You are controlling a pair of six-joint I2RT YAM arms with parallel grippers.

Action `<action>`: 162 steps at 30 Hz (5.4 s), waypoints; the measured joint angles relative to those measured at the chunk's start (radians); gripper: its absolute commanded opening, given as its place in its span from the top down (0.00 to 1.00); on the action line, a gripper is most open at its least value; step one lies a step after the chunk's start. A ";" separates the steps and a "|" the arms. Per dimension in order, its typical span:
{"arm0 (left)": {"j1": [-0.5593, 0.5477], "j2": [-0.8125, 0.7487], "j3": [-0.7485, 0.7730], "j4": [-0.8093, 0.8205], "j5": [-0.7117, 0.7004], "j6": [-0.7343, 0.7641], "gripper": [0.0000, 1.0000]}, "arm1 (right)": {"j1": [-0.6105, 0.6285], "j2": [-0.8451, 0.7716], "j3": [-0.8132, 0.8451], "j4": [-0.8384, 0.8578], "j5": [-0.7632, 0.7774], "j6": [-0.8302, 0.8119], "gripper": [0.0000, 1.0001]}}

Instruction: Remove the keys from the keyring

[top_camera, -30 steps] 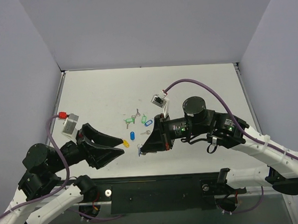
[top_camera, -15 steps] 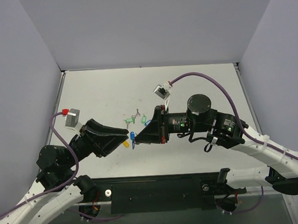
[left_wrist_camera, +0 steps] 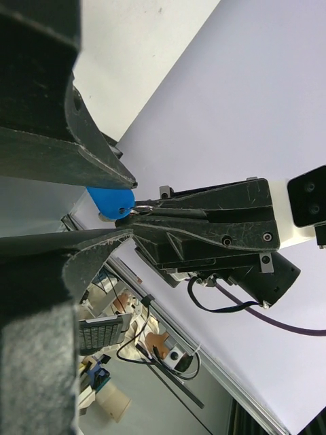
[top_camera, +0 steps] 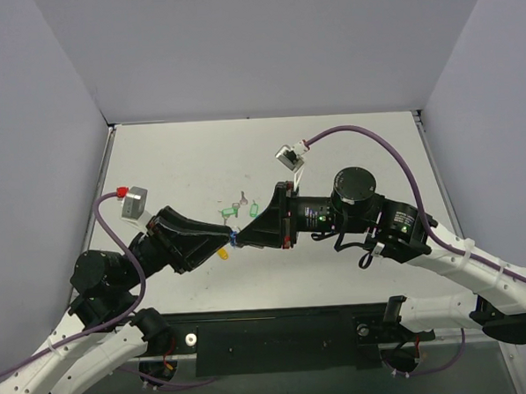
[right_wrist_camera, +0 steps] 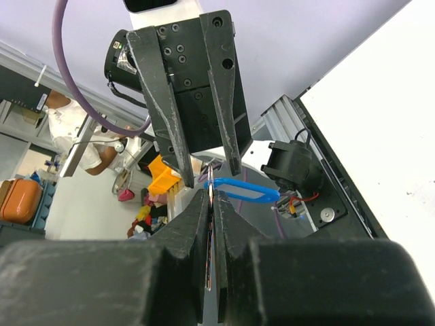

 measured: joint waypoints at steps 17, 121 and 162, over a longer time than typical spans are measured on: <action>0.000 0.002 0.000 0.000 0.006 0.001 0.69 | 0.000 0.000 -0.004 0.020 -0.001 0.018 1.00; 0.000 -0.140 0.113 -0.201 -0.110 0.143 0.48 | 0.080 0.066 0.104 -0.066 -0.033 -0.022 1.00; 0.000 -0.040 0.111 -0.145 -0.023 0.102 0.95 | 0.080 0.105 0.132 -0.019 0.007 -0.013 1.00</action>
